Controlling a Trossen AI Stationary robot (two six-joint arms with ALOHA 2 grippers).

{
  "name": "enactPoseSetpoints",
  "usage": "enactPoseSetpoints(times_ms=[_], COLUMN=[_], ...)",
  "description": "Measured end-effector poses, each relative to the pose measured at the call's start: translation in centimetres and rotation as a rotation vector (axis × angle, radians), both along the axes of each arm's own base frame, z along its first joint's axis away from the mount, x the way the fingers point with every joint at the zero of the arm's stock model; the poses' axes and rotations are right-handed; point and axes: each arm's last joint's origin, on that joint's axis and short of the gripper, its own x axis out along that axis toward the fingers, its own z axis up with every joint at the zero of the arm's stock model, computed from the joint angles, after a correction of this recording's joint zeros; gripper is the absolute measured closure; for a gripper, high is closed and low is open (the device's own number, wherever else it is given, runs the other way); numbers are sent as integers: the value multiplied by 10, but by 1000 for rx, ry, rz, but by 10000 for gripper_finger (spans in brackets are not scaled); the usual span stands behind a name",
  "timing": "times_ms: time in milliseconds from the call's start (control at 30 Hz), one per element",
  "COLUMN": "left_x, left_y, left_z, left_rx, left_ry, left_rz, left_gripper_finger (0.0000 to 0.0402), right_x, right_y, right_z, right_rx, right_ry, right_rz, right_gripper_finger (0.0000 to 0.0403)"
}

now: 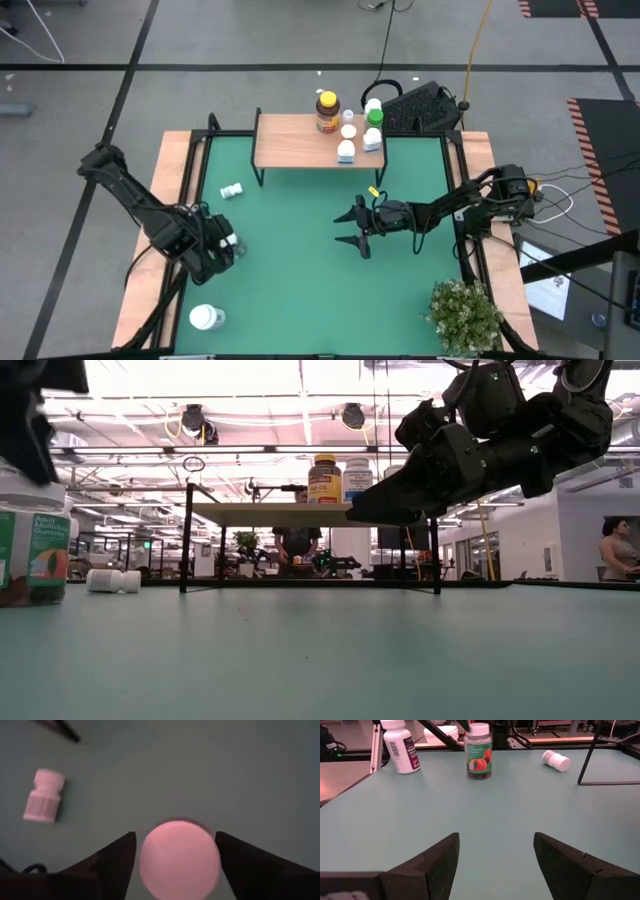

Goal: Pick and place medicine bottles onto shelf by color
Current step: Put the green medicine bottle on the shelf

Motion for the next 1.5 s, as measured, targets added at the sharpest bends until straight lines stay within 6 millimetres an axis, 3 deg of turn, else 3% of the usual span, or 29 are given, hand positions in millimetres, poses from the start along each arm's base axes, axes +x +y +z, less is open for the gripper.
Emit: enactPoseSetpoints(times_ms=[200,333,500,733,867,1133,1300,1500], left_x=[-9,-7,8,59,88,139,157,172], left_y=[9,7,-4,-24,-19,-4,3,15], left_z=[-26,-24,-12,14,18,-3,-15,-23], left_rx=[21,27,45,204,280,343,416,403], left_ry=[60,50,-34,-382,-483,-576,-598,-647], left_rz=[82,19,-179,-690,-866,-985,-1029,-1023], left_gripper_finger=[99,130,171,165,161,170,154,170], right_x=[0,0,0,12,19,24,23,21], right_y=[0,0,0,9,21,28,28,29], right_z=[0,1,2,15,21,27,23,16], right_rx=[-18,-19,-8,110,75,88,115,108], right_ry=[-2,-8,-20,-54,-50,-62,-23,51], right_rz=[5,6,3,144,195,210,208,236], right_gripper_finger=[151,151,151,142,118,62,55,55])
